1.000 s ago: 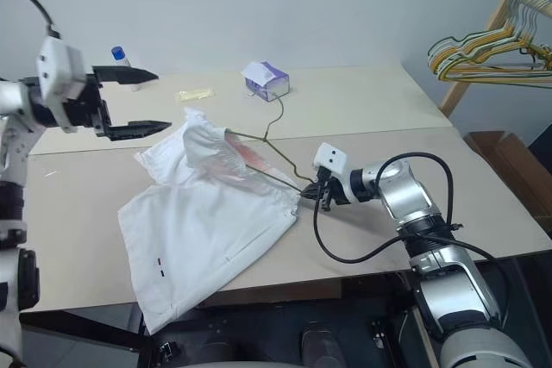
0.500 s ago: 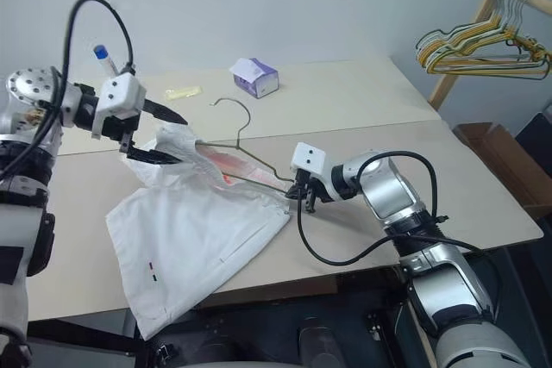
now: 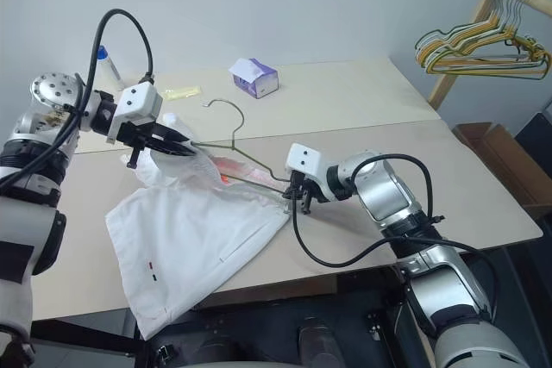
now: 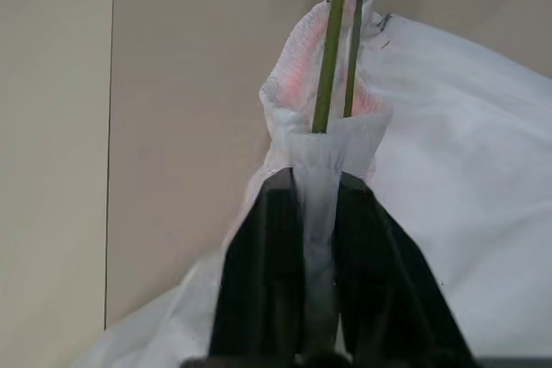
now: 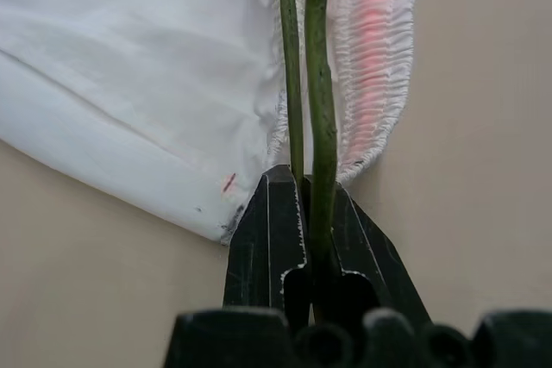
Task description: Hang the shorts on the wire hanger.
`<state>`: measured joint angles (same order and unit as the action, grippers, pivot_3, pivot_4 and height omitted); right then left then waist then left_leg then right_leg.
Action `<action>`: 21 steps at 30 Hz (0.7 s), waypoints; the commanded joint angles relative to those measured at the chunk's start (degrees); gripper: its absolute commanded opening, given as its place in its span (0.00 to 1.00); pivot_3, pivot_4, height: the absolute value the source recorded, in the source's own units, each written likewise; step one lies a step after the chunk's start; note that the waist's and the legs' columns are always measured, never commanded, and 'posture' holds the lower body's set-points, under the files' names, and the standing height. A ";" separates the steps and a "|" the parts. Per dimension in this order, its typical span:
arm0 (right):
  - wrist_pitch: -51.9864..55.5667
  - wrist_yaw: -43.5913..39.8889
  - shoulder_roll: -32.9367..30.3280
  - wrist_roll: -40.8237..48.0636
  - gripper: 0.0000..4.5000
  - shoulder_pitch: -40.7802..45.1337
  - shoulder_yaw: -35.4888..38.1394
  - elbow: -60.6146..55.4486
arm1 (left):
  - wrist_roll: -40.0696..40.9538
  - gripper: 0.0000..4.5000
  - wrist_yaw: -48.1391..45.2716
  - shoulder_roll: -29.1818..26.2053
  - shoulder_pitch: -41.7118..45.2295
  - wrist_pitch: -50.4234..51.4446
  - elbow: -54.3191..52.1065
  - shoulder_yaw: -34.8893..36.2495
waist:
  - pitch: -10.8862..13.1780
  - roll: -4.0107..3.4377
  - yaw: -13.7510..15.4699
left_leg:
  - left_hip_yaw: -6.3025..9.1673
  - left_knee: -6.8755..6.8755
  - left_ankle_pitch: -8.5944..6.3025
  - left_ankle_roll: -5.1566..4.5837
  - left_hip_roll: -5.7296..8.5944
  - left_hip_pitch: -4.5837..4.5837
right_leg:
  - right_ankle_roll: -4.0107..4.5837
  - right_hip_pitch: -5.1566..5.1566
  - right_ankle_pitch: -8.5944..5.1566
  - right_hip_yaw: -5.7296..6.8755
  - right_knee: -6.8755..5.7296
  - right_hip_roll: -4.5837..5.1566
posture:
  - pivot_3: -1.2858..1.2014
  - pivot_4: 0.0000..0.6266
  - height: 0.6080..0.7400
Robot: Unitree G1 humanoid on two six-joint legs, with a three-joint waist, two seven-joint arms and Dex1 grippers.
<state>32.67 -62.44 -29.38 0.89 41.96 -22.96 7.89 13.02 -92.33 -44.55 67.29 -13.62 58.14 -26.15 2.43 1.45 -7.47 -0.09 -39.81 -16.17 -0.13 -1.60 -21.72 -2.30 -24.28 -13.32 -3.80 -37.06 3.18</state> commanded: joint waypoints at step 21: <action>4.17 9.72 -5.28 6.36 0.86 -7.39 18.16 -11.75 | -8.85 0.00 1.75 0.60 4.27 -5.27 6.42 13.76 | -0.01 0.02 -1.04 | 0.07 -0.01 -0.01 -0.01 0.04 -0.08 | -0.01 0.02 0.01 0.05 -0.04 0.06 | 0.48 0.00 1.00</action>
<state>34.45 -51.62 -34.51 4.29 35.96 -6.08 0.14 4.49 -90.71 -43.50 69.72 -18.51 64.72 -14.08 2.41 1.47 -8.50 -0.02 -39.82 -16.18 -0.16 -1.56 -21.78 -2.30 -24.24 -13.31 -3.76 -37.10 3.24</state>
